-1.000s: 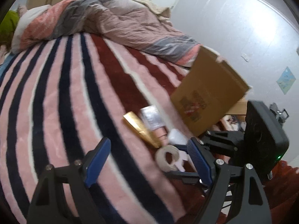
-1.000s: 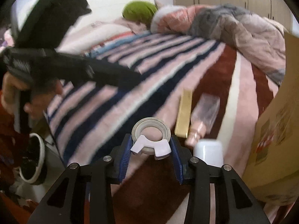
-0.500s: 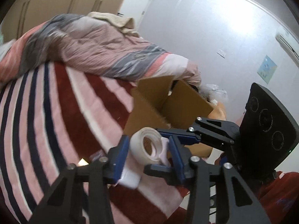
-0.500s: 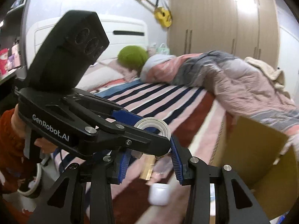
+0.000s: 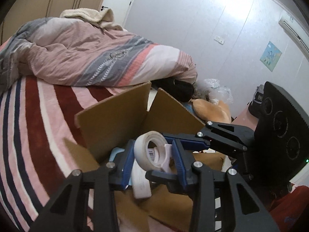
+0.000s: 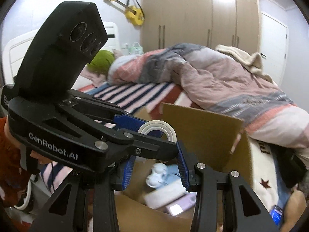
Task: Organize rigid objects
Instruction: 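Grasp the tape roll in its white holder with the right gripper and drop it into the cardboard box, then move the right gripper toward the white earbud case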
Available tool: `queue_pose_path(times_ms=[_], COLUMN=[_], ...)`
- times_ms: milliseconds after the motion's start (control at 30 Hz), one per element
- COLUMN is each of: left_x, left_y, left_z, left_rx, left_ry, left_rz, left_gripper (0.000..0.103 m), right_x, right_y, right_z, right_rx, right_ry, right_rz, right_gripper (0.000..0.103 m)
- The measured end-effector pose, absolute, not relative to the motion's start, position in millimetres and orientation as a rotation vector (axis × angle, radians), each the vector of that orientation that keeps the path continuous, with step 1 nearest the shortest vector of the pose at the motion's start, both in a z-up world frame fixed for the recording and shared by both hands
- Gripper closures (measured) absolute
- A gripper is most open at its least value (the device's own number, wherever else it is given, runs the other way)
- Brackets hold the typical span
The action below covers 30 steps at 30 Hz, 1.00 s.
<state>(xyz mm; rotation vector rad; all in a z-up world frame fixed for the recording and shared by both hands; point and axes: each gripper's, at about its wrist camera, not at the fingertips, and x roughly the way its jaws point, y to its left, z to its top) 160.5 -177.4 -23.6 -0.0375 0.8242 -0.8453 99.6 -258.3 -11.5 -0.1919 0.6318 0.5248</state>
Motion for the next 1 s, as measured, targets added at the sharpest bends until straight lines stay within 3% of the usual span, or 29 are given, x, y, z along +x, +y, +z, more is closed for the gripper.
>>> queue_pose_path(times_ms=[33, 100, 167, 200, 333, 633, 900, 1000], left_x=[163, 163, 161, 159, 152, 130, 104, 96], left_y=[-182, -186, -186, -184, -168, -103, -17, 12], left_z=[-25, -26, -25, -24, -17, -2, -14, -29], left_rx=[-0.027, -0.023, -0.022, -0.021, -0.023, -0.047, -0.095, -0.106], left_ry=[0.826, 0.822, 0.811, 0.804, 0.767, 0.688, 0.654, 0.659], left_rz=[-0.836, -0.83, -0.831, -0.83, -0.804, -0.702, -0.562, -0.515], left_gripper=[0.064, 0.045, 0.041, 0.04, 0.035, 0.034, 0.034, 0.034], right_x=[101, 104, 104, 104, 103, 90, 62, 54], right_y=[-261, -265, -266, -267, -268, -239, -167, -136], right_z=[-13, -16, -18, -18, -17, -12, -12, -24], right_rx=[-0.195, -0.216, -0.226, -0.224, -0.224, -0.251, -0.282, -0.311], right_ry=[0.639, 0.662, 0.677, 0.676, 0.675, 0.697, 0.669, 0.688], right_rz=[0.514, 0.487, 0.467, 0.459, 0.457, 0.562, 0.773, 0.834], right_gripper=[0.067, 0.056, 0.022, 0.019, 0.018, 0.003, 0.003, 0.008])
